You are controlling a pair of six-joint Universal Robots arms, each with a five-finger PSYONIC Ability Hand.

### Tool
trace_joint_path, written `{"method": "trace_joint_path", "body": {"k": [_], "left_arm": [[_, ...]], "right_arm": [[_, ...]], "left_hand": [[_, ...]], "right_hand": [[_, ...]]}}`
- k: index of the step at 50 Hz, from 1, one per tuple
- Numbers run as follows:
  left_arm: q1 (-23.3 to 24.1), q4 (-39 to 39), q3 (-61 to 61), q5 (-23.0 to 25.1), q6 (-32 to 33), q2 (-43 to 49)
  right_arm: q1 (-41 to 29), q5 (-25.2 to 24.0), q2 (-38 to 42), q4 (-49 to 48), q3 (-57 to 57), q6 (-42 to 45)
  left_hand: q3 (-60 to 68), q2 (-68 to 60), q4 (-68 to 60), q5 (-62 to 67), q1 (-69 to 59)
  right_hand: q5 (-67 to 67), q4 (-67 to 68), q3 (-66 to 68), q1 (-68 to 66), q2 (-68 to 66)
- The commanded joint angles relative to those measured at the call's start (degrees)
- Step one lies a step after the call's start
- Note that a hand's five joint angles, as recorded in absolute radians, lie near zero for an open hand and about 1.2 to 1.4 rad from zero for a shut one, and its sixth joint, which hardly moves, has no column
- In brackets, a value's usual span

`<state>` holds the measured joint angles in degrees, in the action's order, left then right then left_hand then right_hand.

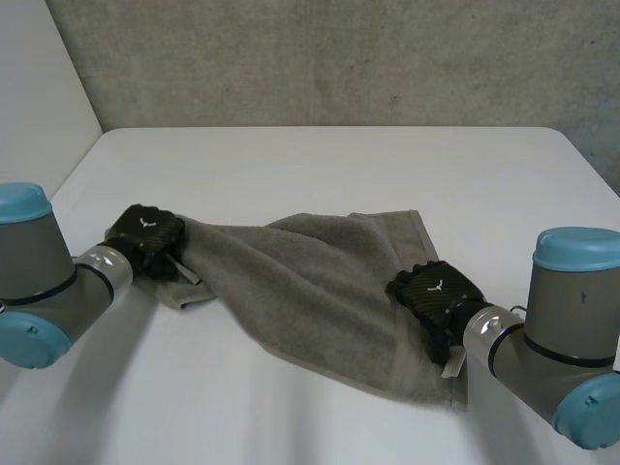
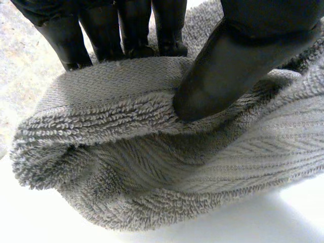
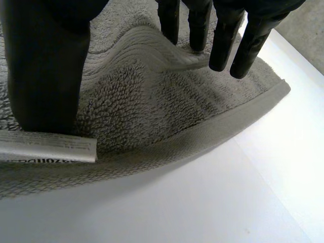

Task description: Fold the towel.

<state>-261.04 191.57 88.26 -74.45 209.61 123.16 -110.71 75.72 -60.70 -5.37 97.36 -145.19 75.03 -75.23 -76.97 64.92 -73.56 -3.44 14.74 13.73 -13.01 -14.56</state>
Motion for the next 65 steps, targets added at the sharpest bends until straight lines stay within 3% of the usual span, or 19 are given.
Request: {"method": "trace_joint_path", "body": {"k": [1,7,15,20,25,33,39,53,61,65], "left_arm": [[0.0,-0.1,1.4,0.0,-1.7,-5.9],[-0.8,-0.1,3.2,0.6,-7.2,-11.5],[-4.3,-1.0,6.9,4.3,-20.5,-20.2],[-4.8,-3.2,9.6,8.9,-31.6,-23.9],[-5.7,-7.6,10.1,12.4,-36.7,-25.3],[-11.6,-13.7,8.6,17.4,-41.7,-26.1],[-15.2,-14.1,6.9,18.4,-45.8,-25.2],[-17.4,-14.1,6.8,18.5,-47.0,-24.2],[-17.5,-14.1,6.8,18.5,-47.0,-24.1],[-17.4,-14.1,6.8,18.5,-47.0,-24.0]], "right_arm": [[0.2,0.2,-1.6,0.6,-0.6,-0.2],[0.8,0.2,-5.2,1.9,-0.8,-0.2],[0.9,-0.8,-9.9,13.2,-1.4,1.7],[0.9,-0.3,-11.7,22.1,0.6,4.7],[0.8,-0.8,-14.4,23.2,4.1,5.2],[1.0,-0.6,-16.0,19.0,8.5,5.1],[0.9,-0.5,-15.9,14.6,12.0,4.2],[0.1,-0.2,-15.2,7.3,15.1,4.0],[0.1,0.0,-14.9,5.5,15.3,4.0],[0.2,0.0,-14.3,4.7,15.1,4.0]], "left_hand": [[5.0,-4.8,-3.0,5.1,-6.4],[5.0,-4.8,-3.0,5.1,-6.4],[5.0,-4.8,-3.0,5.1,-6.4],[5.0,-4.8,-3.0,5.1,-6.4],[5.0,-4.8,-3.0,5.1,-6.4],[5.0,-4.8,-3.0,5.1,-6.4],[5.0,-4.8,-3.0,5.1,-6.4],[5.0,-4.8,-3.0,5.1,-6.4],[5.0,-4.8,-3.0,5.1,-6.4],[5.0,-4.8,-3.0,5.1,-6.4]], "right_hand": [[3.0,-4.3,-3.3,2.6,4.1],[2.5,-3.8,-2.8,2.1,3.6],[1.5,-2.8,-1.8,1.1,2.6],[0.5,-1.8,-0.8,0.1,1.6],[-2.2,0.9,1.9,-2.6,-1.1],[-7.6,6.3,7.3,-8.0,-6.4],[-13.1,11.8,12.8,-13.5,-12.0],[-19.9,18.6,19.6,-20.3,-18.7],[-36.7,35.4,36.4,-37.1,-35.6],[-63.8,62.5,63.5,-64.2,-62.7]]}}
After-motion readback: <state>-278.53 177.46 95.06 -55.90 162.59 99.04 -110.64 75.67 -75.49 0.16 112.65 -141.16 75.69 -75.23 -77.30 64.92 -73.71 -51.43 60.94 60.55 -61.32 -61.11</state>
